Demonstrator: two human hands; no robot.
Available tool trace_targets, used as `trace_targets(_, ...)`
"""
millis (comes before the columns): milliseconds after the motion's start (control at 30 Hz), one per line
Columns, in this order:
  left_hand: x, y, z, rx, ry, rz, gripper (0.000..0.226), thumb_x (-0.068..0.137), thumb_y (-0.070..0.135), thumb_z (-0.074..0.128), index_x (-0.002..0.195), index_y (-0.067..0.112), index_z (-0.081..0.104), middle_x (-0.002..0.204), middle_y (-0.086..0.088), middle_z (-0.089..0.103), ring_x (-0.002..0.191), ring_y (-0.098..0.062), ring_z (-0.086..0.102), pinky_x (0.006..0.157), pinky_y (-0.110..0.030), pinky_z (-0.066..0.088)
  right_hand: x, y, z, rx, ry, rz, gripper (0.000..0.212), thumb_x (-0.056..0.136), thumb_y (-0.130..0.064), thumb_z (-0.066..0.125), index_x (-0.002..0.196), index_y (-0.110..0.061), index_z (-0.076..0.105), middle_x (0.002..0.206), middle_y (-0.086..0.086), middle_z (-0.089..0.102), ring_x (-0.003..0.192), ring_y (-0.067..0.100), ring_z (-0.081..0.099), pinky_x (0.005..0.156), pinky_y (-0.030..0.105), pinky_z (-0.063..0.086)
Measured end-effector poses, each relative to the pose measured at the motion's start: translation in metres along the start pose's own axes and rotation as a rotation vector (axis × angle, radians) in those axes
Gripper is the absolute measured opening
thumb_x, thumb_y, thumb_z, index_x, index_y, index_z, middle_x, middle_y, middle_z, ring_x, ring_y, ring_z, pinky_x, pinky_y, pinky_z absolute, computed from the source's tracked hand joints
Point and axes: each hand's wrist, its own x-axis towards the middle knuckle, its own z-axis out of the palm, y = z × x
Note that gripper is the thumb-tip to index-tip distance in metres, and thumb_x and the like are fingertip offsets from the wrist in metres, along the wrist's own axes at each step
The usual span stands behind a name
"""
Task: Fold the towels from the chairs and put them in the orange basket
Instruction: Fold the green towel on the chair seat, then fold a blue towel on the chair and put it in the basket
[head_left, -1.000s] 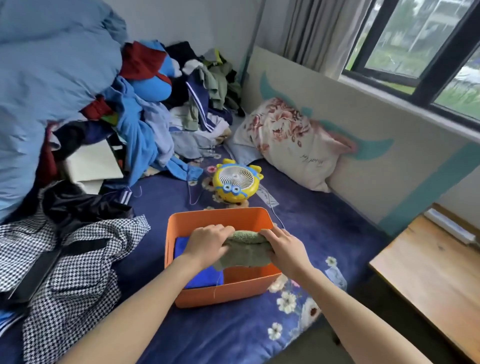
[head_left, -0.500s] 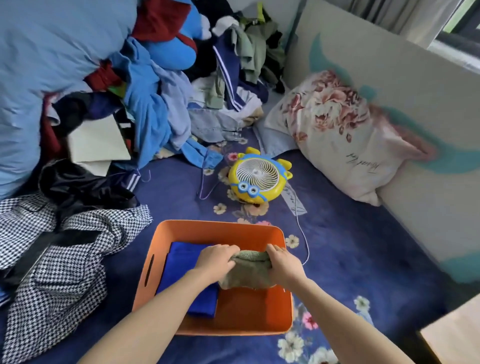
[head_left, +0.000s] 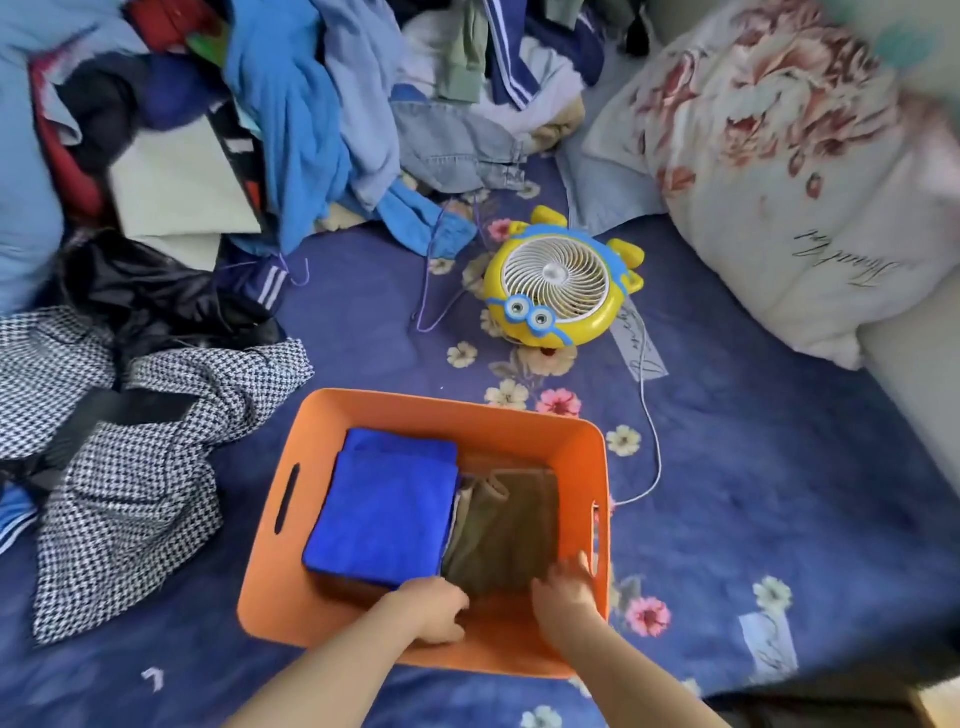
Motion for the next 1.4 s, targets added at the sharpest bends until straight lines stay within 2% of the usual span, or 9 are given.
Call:
trace_targets(67, -0.001, 0.001, 0.006, -0.047, 0.022, -0.018, 0.041, 0.091, 0.031, 0.045, 0.126, 0.012, 0.05, 0.13, -0.014, 0.053, 0.118, -0.033, 0.05, 0.094, -0.042, 0.045, 0.0, 0.0, 0.002, -0.052, -0.103, -0.04, 0.04, 0.096, -0.012, 0.031, 0.132, -0.005, 0.047, 0.14, 0.021, 0.041, 0.134, 0.038, 0.028, 0.115, 0.053, 0.003)
trace_targets(367, -0.02, 0.001, -0.01, -0.14, 0.203, -0.06, 0.036, 0.092, 0.032, 0.041, 0.118, 0.011, 0.054, 0.12, -0.01, 0.059, 0.11, -0.029, 0.054, 0.081, -0.036, 0.042, -0.02, 0.014, -0.026, 0.057, 0.098, 0.042, 0.037, 0.093, -0.014, 0.037, 0.126, -0.011, 0.056, 0.134, 0.013, 0.051, 0.128, 0.032, 0.039, 0.114, 0.042, 0.017)
trace_targets(600, -0.074, -0.007, -0.014, -0.186, 0.386, -0.021, 0.034, 0.094, 0.034, 0.041, 0.116, 0.012, 0.055, 0.098, -0.005, 0.052, 0.103, -0.025, 0.053, 0.075, -0.031, 0.036, -0.06, 0.015, -0.036, 0.085, 0.162, 0.115, 0.037, 0.093, -0.017, 0.037, 0.126, -0.015, 0.055, 0.136, 0.015, 0.049, 0.136, 0.036, 0.029, 0.117, 0.047, 0.008)
trace_targets(767, -0.119, -0.026, -0.004, -0.205, 0.576, -0.023, 0.037, 0.096, 0.033, 0.037, 0.125, 0.018, 0.053, 0.126, -0.002, 0.055, 0.119, -0.021, 0.048, 0.094, -0.033, 0.041, -0.095, -0.002, -0.058, 0.222, 0.231, 0.194, 0.038, 0.095, -0.02, 0.037, 0.129, -0.016, 0.053, 0.136, 0.012, 0.049, 0.133, 0.032, 0.035, 0.116, 0.045, 0.016)
trace_targets(900, -0.167, -0.055, 0.005, -0.23, 0.795, -0.072, 0.033, 0.096, 0.028, 0.037, 0.122, 0.018, 0.055, 0.123, 0.0, 0.057, 0.117, -0.019, 0.049, 0.093, -0.031, 0.039, -0.107, -0.03, -0.092, 0.5, 0.347, 0.247, 0.034, 0.093, -0.021, 0.042, 0.124, -0.016, 0.056, 0.131, 0.006, 0.054, 0.124, 0.022, 0.045, 0.09, 0.0, 0.025)
trace_targets(1033, -0.213, -0.091, 0.03, -0.288, 0.966, -0.206, 0.036, 0.091, 0.032, 0.035, 0.111, 0.014, 0.059, 0.114, -0.002, 0.061, 0.111, -0.023, 0.053, 0.088, -0.032, 0.04, -0.092, -0.066, -0.121, 0.322, 0.359, 0.125, 0.033, 0.089, -0.025, 0.04, 0.116, -0.026, 0.058, 0.124, 0.002, 0.057, 0.115, 0.024, 0.05, 0.097, 0.032, 0.039)
trace_targets(1133, -0.245, -0.109, 0.049, -0.375, 1.079, -0.306, 0.033, 0.094, 0.029, 0.043, 0.121, 0.017, 0.057, 0.119, 0.0, 0.06, 0.114, -0.02, 0.052, 0.095, -0.032, 0.04, -0.099, -0.095, -0.151, 0.213, 0.411, -0.019, 0.037, 0.081, -0.031, 0.04, 0.111, -0.021, 0.058, 0.125, 0.006, 0.056, 0.117, 0.025, 0.048, 0.093, 0.034, 0.035)
trace_targets(1267, -0.289, -0.105, 0.096, -0.52, 1.257, -0.508, 0.031, 0.093, 0.026, 0.046, 0.119, 0.017, 0.06, 0.117, -0.001, 0.063, 0.111, -0.02, 0.055, 0.092, -0.032, 0.041, -0.121, -0.14, -0.188, -0.066, 0.547, -0.295, 0.038, 0.093, -0.018, 0.036, 0.129, -0.013, 0.048, 0.139, 0.012, 0.043, 0.133, 0.027, 0.032, 0.111, 0.039, 0.019)
trace_targets(1400, -0.329, -0.093, 0.165, -0.756, 1.391, -0.703, 0.034, 0.087, 0.03, 0.047, 0.108, 0.011, 0.066, 0.109, -0.005, 0.067, 0.104, -0.026, 0.06, 0.084, -0.031, 0.045, -0.13, -0.192, -0.196, -0.184, 0.643, -0.544, 0.04, 0.091, -0.023, 0.031, 0.124, -0.011, 0.05, 0.133, 0.013, 0.047, 0.13, 0.028, 0.035, 0.108, 0.038, 0.024)
